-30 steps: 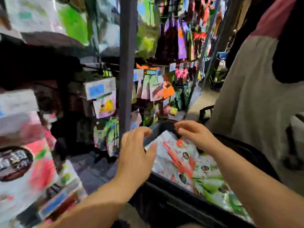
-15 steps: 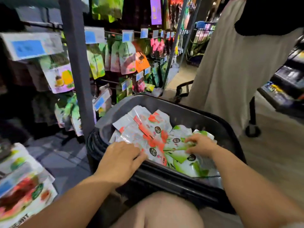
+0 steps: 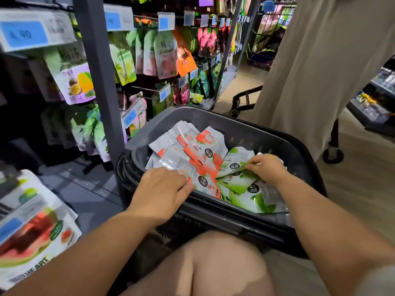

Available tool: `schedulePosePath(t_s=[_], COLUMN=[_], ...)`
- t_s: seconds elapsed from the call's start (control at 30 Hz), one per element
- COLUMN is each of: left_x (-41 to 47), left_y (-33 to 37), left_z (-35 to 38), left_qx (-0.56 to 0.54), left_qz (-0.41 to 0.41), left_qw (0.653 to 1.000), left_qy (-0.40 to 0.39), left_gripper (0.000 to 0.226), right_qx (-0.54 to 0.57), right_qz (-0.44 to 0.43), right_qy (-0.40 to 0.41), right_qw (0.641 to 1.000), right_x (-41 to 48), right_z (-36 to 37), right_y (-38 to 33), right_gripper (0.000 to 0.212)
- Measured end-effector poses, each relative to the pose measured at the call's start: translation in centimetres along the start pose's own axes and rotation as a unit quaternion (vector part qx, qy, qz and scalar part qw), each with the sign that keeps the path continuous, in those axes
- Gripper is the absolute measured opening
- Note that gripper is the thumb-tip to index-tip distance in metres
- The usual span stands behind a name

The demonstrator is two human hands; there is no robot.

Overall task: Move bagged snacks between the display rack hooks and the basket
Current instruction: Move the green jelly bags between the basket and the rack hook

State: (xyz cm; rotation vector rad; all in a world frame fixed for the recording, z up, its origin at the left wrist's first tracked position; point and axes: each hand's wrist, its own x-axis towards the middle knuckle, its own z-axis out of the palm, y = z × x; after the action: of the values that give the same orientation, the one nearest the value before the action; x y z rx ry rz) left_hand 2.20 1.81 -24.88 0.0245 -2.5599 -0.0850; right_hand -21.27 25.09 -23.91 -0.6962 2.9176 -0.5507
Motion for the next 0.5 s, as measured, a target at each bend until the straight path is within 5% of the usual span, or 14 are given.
schedulePosePath(t_s=[0.2, 0.5], left_x=[-0.4, -0.4], left_y=[-0.2, -0.1], left_z=[0.1, 0.2], left_qx=[-0.013, -0.011], left_qz=[0.011, 0.01], left_qw=[1.0, 1.0], left_qy=[-0.003, -0.003], left_gripper=[0.037, 0.045], right_qx=[0.241, 0.415], right_qz=[-0.033, -0.068], right_qy=[0.179, 0.248], right_qw=[0.953, 0.873], right_x=[-1.0, -2.3], right_z=[-2.0, -2.0], right_y=[-2.3, -4.4], right_gripper=[0.013, 0.027])
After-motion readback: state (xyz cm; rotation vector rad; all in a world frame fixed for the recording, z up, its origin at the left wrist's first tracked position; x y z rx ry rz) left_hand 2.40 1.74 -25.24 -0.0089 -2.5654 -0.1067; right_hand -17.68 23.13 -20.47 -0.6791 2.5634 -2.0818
